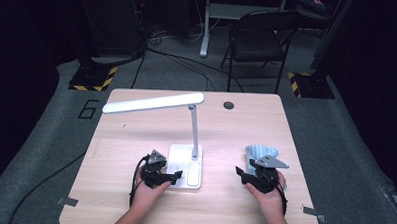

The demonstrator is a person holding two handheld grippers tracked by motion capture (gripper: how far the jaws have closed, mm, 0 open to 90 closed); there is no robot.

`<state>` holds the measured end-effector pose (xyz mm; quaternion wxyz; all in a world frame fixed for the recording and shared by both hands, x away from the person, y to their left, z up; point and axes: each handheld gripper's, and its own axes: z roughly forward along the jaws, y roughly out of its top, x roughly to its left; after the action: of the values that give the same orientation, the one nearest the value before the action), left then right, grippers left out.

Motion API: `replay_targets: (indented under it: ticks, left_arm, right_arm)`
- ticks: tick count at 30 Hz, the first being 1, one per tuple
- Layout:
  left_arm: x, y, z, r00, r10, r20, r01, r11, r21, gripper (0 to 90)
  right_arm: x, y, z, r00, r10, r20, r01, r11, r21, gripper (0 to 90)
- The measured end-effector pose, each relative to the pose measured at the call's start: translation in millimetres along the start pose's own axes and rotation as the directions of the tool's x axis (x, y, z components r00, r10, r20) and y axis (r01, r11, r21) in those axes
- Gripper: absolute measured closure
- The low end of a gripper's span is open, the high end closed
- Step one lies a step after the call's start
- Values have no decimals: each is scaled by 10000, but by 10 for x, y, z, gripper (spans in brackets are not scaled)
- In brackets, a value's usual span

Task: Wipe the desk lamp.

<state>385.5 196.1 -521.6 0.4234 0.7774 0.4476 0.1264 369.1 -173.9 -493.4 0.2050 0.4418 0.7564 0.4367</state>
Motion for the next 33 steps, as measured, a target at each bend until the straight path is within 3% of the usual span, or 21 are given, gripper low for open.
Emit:
replay_targets:
  ticks: [12, 15, 18, 25, 28, 33]
  left_arm:
    - [77, -5, -29, 10000, 81, -4, -81, 10000, -3, 224]
    - [91, 0, -36, 9999, 151, 39, -151, 9999, 37, 229]
    - [93, 10, -51, 9999, 56, 154, -55, 10000, -55, 230]
    - [111, 32, -89, 9993, 328, -200, -331, 9993, -177, 221]
    - [123, 44, -105, 9995, 279, -122, -282, 9991, -311, 220]
    - [126, 52, -105, 9982, 472, -376, -478, 9987, -172, 211]
  right_arm:
    - [333, 23, 257, 9930, -314, -1139, 386, 9973, 621, 348]
    - [428, 41, 304, 9864, -589, -1531, 687, 9958, 597, 357]
    - [505, 46, 336, 9809, -1041, -1642, 1112, 9932, 348, 378]
    - [641, 32, 411, 9718, -1209, -2023, 1268, 9918, 163, 408]
    - [688, 27, 437, 9665, -1128, -2307, 1234, 9918, 323, 420]
    - [773, 14, 491, 9697, -958, -2247, 1150, 9906, 739, 405]
